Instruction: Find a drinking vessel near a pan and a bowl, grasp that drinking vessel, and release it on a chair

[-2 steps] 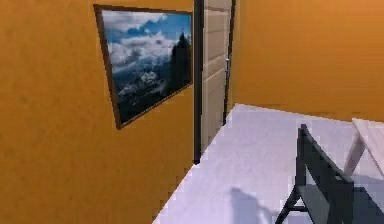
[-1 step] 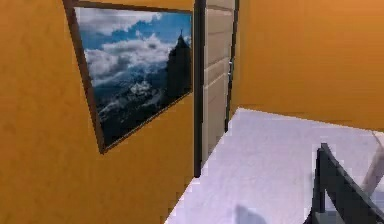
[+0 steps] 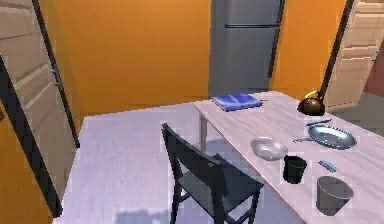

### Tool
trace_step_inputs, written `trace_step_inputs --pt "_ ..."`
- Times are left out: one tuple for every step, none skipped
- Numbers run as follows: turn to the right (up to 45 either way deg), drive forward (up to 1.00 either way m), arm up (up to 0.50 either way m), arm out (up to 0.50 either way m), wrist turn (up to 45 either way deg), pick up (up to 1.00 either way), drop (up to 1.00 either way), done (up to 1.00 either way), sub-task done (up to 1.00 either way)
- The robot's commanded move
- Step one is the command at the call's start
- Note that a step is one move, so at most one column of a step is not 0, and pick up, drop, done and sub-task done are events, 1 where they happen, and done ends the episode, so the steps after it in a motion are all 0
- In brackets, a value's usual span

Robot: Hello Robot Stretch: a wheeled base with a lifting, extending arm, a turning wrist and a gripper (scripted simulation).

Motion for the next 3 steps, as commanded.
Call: trace_step_inputs --pt "15.0 0.00 0.00 0.00 0.0 0.00 0.00 0.00 0.00" --pt "0.0 0.10 0.00 0.00 0.0 0.00 0.00 0.00 0.00" --pt "-45.0 0.00 0.00 0.00 0.0 0.00 0.00 0.00 0.00"
